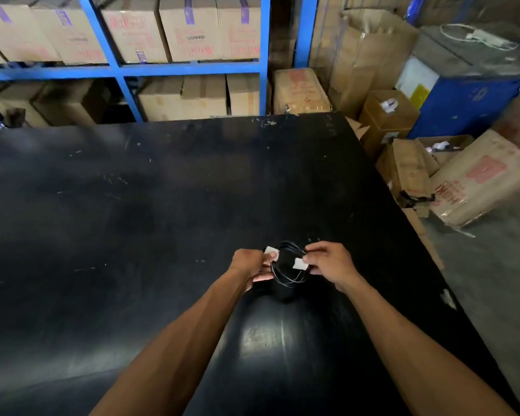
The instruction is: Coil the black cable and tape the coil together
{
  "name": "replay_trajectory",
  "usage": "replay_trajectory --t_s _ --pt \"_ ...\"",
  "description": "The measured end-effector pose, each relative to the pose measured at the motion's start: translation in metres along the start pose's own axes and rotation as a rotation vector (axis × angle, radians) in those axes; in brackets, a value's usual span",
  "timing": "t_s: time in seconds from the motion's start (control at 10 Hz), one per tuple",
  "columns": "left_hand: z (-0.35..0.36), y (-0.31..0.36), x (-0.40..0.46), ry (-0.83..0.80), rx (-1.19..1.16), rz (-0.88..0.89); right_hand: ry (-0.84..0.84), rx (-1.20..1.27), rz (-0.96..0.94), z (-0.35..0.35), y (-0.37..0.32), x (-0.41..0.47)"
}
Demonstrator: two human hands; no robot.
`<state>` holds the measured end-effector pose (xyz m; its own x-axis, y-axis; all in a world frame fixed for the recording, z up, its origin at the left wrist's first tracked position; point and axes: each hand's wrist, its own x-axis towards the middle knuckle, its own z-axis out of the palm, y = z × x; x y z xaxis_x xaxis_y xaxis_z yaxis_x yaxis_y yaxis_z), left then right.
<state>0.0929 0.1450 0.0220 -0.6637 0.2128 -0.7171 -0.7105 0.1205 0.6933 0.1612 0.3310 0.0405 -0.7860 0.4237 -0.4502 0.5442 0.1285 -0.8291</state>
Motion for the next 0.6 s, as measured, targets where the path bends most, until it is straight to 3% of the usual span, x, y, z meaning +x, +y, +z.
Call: replay_trajectory --t_s 0.1,0.4,0.5,0.6 --pt "0.009 -0.007 0.017 0.024 0.045 0.021 0.074 -0.098 -0.023 0.005 0.009 0.016" --pt "0.000 -0.015 0.058 0.190 0.087 -0.050 0.027 -0.290 -0.052 0.035 0.023 0.055" --pt "-0.007 -0.016 0.062 0.238 0.209 -0.047 -0.041 -0.313 -0.022 0.040 0.022 0.060" --pt "-0.021 -0.024 0.054 0.317 0.348 -0.016 -0.004 -0.304 -0.032 0.039 0.031 0.054"
